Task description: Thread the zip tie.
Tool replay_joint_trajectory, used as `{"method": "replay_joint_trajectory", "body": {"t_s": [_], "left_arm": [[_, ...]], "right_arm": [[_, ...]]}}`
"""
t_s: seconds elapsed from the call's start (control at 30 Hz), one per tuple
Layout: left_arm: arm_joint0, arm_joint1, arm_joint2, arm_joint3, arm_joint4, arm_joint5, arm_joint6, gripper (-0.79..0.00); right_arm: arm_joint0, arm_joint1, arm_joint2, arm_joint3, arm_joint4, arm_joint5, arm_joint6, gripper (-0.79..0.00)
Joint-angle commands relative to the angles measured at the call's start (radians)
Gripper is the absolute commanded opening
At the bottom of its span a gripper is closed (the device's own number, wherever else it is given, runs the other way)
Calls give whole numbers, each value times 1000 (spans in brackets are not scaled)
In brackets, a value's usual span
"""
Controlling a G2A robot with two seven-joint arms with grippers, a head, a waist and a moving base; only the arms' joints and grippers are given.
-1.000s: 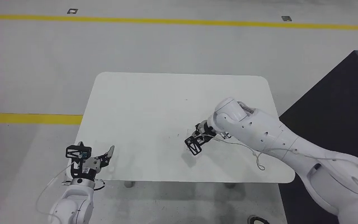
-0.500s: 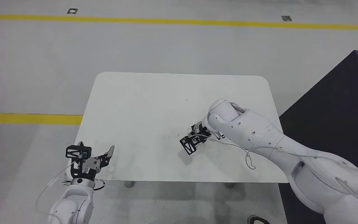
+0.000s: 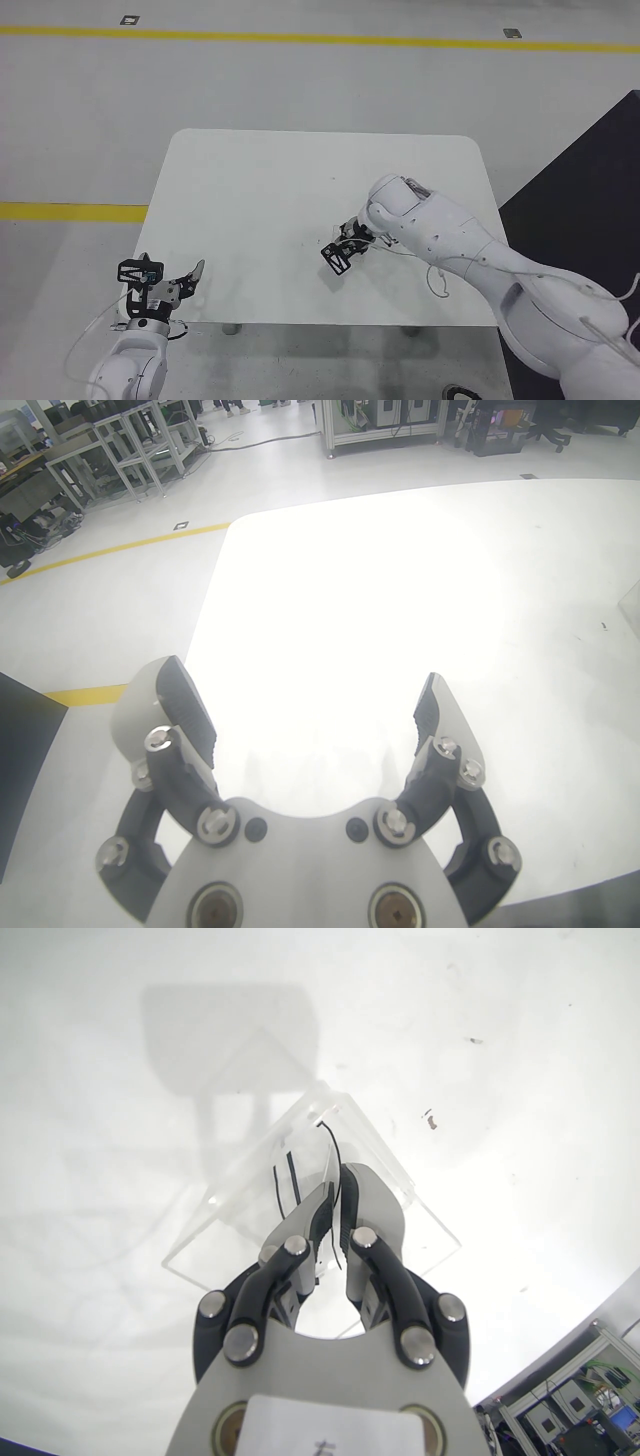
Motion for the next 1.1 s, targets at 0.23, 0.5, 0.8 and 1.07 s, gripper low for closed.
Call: {"method": "replay_joint_trajectory", "body": {"t_s": [0.23,0.5,0.8,1.07], "left_arm": [[0,0,0,0,0,0,0,0],[0,0,0,0,0,0,0,0],[0,0,0,0,0,0,0,0],[0,0,0,0,0,0,0,0]], "right_arm": [[17,-67,0,133,-175,0,-192,-785],[70,-101,0,192,-321,0,-372,-785],[77,-76,0,129,-334,0,-393,-785],[93,74,0,-91,-171,0,-393,-785]]}}
